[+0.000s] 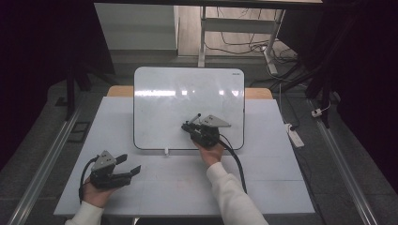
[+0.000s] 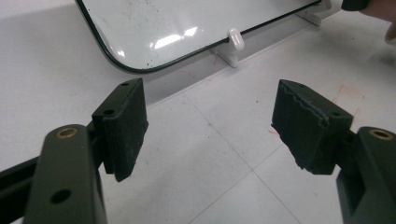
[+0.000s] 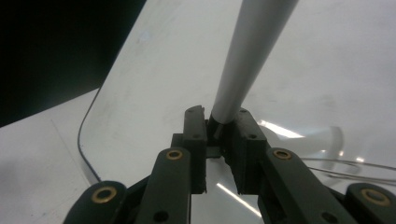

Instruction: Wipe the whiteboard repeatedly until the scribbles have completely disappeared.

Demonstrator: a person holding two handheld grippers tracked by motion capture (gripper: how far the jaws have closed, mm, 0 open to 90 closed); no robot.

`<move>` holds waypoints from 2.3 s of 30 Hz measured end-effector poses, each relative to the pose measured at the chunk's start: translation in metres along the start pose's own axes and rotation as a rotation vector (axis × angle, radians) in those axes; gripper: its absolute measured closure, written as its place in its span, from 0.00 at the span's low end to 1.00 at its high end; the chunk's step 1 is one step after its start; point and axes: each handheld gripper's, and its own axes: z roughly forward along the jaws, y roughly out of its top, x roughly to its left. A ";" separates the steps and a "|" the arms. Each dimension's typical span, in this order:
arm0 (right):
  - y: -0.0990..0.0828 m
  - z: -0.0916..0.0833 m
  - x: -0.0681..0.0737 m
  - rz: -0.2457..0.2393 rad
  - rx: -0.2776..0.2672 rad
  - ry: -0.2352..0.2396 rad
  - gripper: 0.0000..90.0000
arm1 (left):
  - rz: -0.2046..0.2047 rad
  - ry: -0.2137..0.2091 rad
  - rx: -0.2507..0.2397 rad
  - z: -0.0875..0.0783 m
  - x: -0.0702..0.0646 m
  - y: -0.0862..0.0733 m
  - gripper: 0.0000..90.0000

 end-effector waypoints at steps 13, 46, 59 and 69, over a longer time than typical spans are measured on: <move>0.000 -0.021 -0.015 0.002 -0.032 -0.084 0.86 | 0.004 0.000 0.001 0.000 -0.001 0.000 0.30; 0.000 -0.048 -0.045 0.064 -0.081 -0.131 0.86 | 0.004 0.003 -0.002 0.001 -0.001 0.001 0.30; -0.008 -0.057 -0.044 0.085 -0.075 -0.137 0.86 | -0.002 0.002 -0.004 0.001 0.000 0.001 0.30; -0.013 -0.073 -0.055 0.098 -0.080 -0.170 0.86 | -0.001 0.002 -0.006 0.001 0.001 0.001 0.30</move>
